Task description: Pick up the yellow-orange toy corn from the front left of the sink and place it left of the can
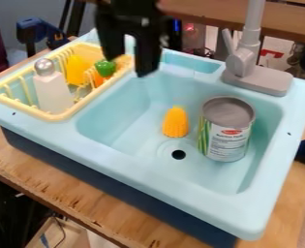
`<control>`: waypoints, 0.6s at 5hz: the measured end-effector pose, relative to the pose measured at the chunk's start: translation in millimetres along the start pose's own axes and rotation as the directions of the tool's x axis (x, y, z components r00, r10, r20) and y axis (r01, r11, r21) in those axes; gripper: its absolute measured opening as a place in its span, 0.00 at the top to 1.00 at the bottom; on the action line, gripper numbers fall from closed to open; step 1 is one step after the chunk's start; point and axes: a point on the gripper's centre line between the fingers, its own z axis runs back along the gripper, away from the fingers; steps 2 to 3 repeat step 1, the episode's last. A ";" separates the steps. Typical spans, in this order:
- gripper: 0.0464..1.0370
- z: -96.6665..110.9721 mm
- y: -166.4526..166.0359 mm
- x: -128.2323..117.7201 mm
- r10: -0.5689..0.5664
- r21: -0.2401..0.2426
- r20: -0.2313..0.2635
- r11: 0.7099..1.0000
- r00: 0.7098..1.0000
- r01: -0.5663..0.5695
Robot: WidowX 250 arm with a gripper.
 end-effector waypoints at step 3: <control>0.03 7.7 -9.8 -11.4 -0.066 -0.072 -0.029 0.995 0.997 0.064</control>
